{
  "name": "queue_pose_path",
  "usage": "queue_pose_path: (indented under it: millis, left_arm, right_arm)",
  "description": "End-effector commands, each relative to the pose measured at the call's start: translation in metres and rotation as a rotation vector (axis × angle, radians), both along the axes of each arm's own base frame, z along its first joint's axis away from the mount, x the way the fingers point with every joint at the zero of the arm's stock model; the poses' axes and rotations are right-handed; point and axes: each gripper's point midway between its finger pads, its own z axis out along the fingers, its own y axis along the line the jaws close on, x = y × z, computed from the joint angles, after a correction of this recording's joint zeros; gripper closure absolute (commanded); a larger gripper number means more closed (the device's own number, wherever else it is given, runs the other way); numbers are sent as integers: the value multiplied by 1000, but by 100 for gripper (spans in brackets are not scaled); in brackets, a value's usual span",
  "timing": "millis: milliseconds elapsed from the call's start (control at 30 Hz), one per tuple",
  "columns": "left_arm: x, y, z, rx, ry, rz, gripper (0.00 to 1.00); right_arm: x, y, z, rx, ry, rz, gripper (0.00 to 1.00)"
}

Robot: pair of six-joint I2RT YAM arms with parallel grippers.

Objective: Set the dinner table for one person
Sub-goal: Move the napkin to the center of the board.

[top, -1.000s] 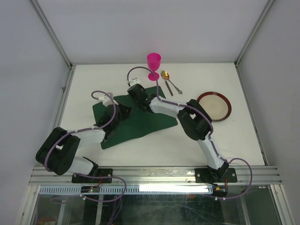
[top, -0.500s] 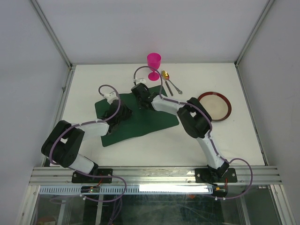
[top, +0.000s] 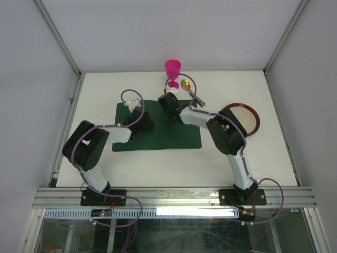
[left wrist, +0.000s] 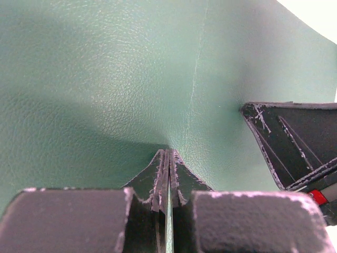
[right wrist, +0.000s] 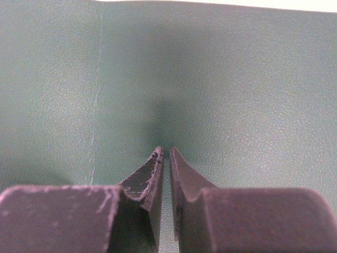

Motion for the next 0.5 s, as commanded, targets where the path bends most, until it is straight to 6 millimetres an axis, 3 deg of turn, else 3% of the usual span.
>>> queue_pose_path:
  millis: [0,467]
  left_arm:
    - [-2,5,-22,43,60,-25,100]
    - [1,-8,-6,-34,25,-58,100]
  right_arm:
    - [-26,-71,-43,-188,157,-101,87]
    - [-20,-100,-46,-237,168,-140,87]
